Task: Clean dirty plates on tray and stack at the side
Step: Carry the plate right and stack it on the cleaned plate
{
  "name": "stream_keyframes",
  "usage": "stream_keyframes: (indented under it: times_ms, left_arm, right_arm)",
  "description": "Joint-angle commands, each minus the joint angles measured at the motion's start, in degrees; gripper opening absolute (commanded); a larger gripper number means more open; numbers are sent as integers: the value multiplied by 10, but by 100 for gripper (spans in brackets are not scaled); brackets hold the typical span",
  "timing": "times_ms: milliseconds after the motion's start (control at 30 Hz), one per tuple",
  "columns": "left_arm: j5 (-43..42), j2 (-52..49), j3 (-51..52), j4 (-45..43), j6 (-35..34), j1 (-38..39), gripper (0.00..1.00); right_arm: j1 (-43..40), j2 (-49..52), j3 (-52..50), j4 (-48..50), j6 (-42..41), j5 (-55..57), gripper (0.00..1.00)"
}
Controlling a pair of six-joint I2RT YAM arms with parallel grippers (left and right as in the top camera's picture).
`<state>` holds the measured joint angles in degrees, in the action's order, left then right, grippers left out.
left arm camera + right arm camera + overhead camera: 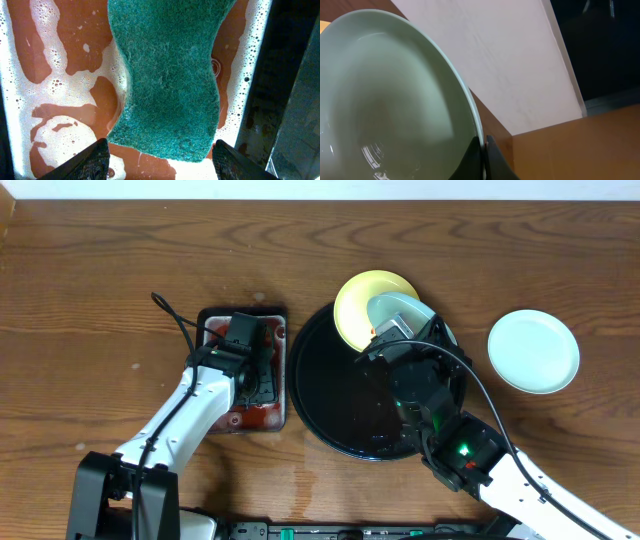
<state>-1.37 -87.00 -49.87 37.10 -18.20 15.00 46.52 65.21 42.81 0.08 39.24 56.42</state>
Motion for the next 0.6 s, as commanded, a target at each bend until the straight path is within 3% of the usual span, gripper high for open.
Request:
stream_keyframes:
  times_ms: [0,567]
  left_arm:
    - [1,2,-9,1,-3,-2,67]
    - [1,2,-9,1,-3,-2,67]
  right_arm:
    - [3,-2,14,4,3,12,1]
    - [-7,8,14,5,-5,12,1]
